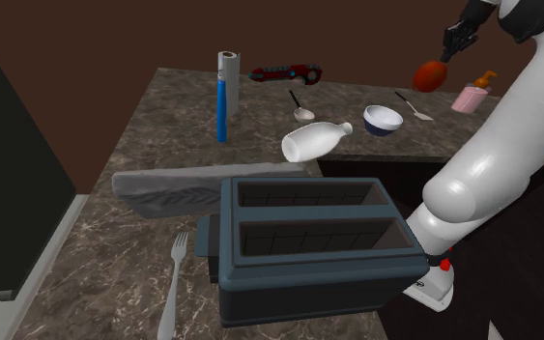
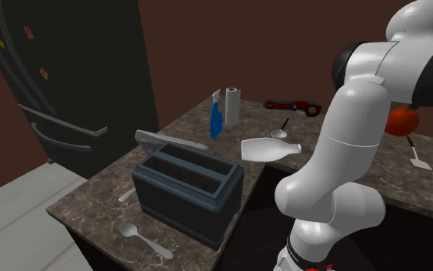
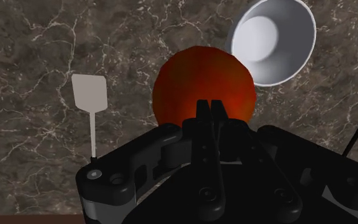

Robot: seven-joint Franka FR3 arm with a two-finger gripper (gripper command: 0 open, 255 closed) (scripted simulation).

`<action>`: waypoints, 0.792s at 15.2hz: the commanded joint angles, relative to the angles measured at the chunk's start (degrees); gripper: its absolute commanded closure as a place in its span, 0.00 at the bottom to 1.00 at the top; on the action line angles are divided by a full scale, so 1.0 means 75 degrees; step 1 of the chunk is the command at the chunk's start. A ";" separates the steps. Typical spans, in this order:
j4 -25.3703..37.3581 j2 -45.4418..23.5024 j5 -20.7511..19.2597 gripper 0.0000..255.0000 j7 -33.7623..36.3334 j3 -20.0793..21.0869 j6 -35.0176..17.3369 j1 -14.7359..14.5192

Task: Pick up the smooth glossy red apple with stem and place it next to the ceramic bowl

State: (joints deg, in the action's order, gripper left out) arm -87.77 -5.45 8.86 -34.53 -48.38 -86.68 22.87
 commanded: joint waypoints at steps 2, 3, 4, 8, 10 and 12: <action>-0.0398 0.0091 -0.0065 1.00 0.0016 0.0020 -0.0346 -0.0050; -0.0525 0.0117 -0.0084 1.00 0.0021 0.0026 -0.0456 -0.0065; -0.0649 0.0141 -0.0100 1.00 0.0024 0.0031 -0.0565 -0.0077; -0.1119 0.0207 -0.0143 1.00 0.0024 0.0049 -0.0993 -0.0115; -0.1338 0.0223 -0.0152 1.00 0.0016 0.0056 -0.1202 -0.0127; -0.1549 0.0230 -0.0152 1.00 0.0002 0.0061 -0.1408 -0.0135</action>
State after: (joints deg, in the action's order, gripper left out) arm -98.45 -3.82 7.75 -34.52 -47.97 -96.32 21.94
